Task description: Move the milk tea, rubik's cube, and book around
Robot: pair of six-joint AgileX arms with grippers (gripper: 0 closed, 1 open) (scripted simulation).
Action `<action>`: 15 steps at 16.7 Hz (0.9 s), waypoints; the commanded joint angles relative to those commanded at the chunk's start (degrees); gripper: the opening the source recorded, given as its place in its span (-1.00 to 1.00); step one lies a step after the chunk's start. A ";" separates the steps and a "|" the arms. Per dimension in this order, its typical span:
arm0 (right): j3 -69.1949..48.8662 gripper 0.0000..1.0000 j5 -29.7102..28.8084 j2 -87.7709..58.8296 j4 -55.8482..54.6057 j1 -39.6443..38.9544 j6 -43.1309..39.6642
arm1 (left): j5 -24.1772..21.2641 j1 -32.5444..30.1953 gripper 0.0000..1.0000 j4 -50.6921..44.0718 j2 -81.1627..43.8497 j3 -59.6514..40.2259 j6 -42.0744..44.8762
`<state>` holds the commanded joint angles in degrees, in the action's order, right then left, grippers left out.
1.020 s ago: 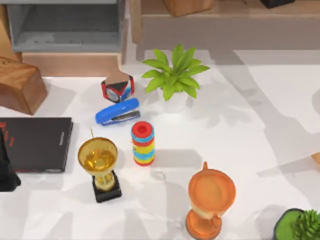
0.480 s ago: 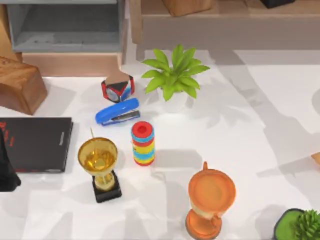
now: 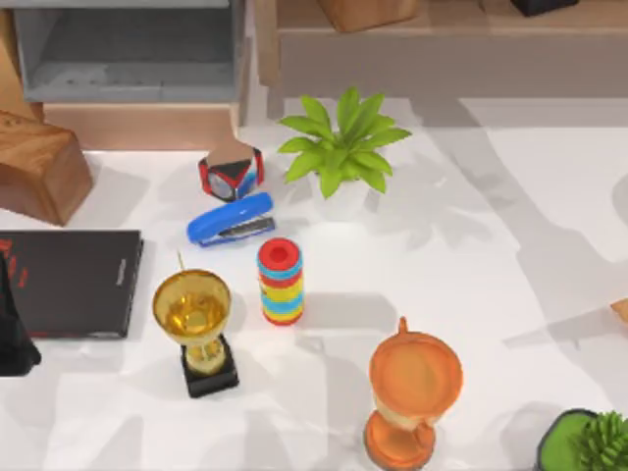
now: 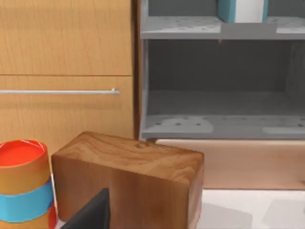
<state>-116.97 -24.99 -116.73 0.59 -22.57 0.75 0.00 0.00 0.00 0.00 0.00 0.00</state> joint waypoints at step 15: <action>6.36 1.00 -0.94 4.48 -1.76 -1.18 0.00 | 0.00 0.00 1.00 0.00 0.00 0.00 0.00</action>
<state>-110.61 -25.93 -112.25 -1.17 -23.75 0.75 0.00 0.00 0.00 0.00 0.00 0.00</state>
